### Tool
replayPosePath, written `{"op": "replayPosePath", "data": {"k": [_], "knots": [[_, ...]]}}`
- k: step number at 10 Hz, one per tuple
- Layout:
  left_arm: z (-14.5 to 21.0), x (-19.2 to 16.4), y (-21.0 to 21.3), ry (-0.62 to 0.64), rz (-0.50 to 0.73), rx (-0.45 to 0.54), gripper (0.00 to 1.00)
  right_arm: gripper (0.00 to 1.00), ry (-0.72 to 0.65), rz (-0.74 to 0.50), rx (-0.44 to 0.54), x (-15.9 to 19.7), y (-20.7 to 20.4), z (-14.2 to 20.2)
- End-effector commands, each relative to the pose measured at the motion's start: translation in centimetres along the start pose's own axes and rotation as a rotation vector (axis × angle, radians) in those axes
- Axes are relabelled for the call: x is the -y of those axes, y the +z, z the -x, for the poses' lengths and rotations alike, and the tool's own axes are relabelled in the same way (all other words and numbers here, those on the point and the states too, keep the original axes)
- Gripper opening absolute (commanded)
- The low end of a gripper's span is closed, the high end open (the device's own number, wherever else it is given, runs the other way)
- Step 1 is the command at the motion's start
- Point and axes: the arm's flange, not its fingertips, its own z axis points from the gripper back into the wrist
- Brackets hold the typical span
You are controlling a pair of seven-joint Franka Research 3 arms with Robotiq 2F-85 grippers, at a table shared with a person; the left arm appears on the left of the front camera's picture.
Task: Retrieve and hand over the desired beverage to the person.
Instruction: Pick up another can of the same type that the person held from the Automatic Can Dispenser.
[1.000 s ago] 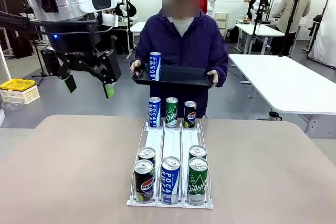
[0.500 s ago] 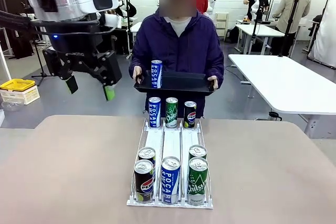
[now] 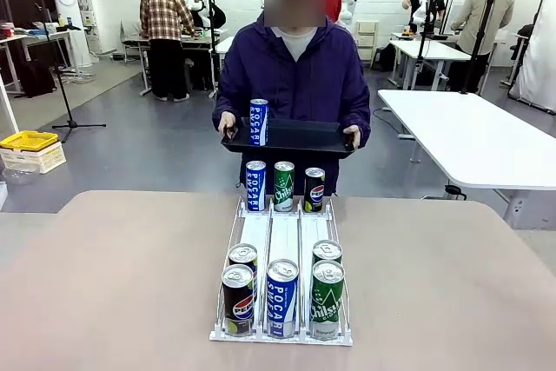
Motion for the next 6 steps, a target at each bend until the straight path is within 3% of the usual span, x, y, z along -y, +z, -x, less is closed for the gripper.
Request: {"op": "replayPosePath", "data": {"k": [1,3,6], "knots": [[1.3,-2.4,1.6,-0.038,0.025,0.002,1.0,1.0,0.008,-0.024,0.01,0.0,-0.1,-0.1],[3.7,-5.1,1.8,0.043,-0.09,0.193,1.0,1.0,0.008,-0.024,0.01,0.0,-0.1,-0.1],[4.5,-6.6,1.3,0.159,-0.21,0.336,1.0,1.0,0.008,-0.024,0.01,0.0,-0.1,-0.1]]}}
